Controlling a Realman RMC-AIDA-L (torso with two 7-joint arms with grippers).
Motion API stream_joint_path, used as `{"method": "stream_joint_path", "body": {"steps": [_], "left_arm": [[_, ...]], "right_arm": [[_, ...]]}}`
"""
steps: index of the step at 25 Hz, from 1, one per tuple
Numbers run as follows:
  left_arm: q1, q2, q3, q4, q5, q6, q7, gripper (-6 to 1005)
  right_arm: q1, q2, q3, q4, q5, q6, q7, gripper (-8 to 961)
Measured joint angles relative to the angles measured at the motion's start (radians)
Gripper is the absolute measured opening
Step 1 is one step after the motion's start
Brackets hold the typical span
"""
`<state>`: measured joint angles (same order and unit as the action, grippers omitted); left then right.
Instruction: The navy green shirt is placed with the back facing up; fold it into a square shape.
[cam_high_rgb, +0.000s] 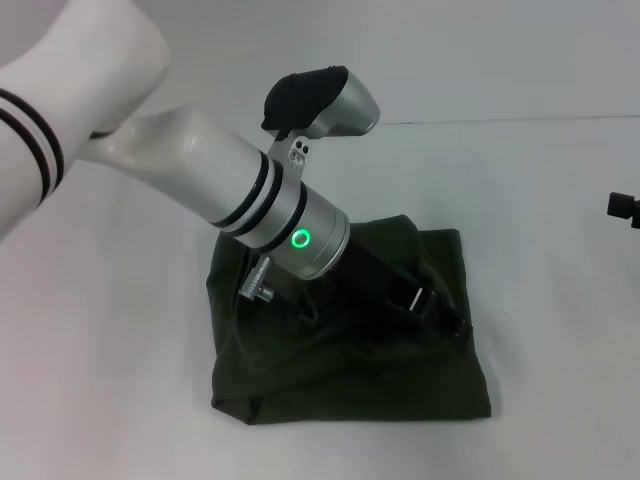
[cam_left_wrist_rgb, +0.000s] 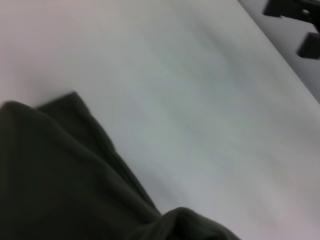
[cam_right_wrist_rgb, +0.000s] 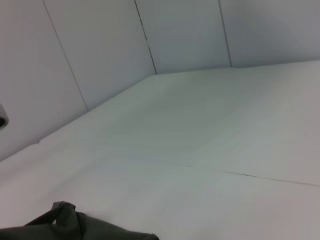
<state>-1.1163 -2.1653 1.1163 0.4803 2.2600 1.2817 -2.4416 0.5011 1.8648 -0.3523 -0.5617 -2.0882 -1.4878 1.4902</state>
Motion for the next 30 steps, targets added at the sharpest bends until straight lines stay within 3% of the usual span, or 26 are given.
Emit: {"method": "stream_joint_path", "body": {"steps": [5,10,15,16,18,22,26,30], "left_arm": [[0.008,0.002,-0.012,0.106,0.001,0.134,-0.017,567],[0.084,0.004,-0.120,0.298,-0.090,0.305,0.025,690],[0.156,0.012,-0.262,0.348,-0.191,0.410,0.045,872],[0.220,0.032,-0.368,0.329,-0.252,0.457,0.039,875],[0.262,0.049,-0.429,0.297,-0.289,0.478,0.028,880],[0.378,0.118,-0.514,0.159,-0.319,0.462,-0.008,881],[0.467,0.173,-0.525,0.037,-0.311,0.378,-0.006,880],[0.504,0.186,-0.500,0.007,-0.276,0.320,-0.015,880]], "right_arm": [[0.002,0.000,-0.017,-0.003,-0.001,0.007,-0.001,944],[0.007,-0.001,-0.025,-0.004,-0.001,0.007,0.001,944],[0.015,-0.002,-0.016,-0.006,0.008,-0.046,0.002,944],[0.019,-0.002,-0.016,-0.007,0.009,-0.058,0.002,944],[0.029,-0.002,-0.017,-0.007,0.010,-0.077,0.001,944],[0.047,-0.002,-0.023,-0.008,0.009,-0.091,-0.008,944],[0.060,-0.004,-0.041,-0.008,0.006,-0.094,-0.011,944],[0.064,-0.005,-0.060,-0.008,0.005,-0.097,-0.009,944]]}}
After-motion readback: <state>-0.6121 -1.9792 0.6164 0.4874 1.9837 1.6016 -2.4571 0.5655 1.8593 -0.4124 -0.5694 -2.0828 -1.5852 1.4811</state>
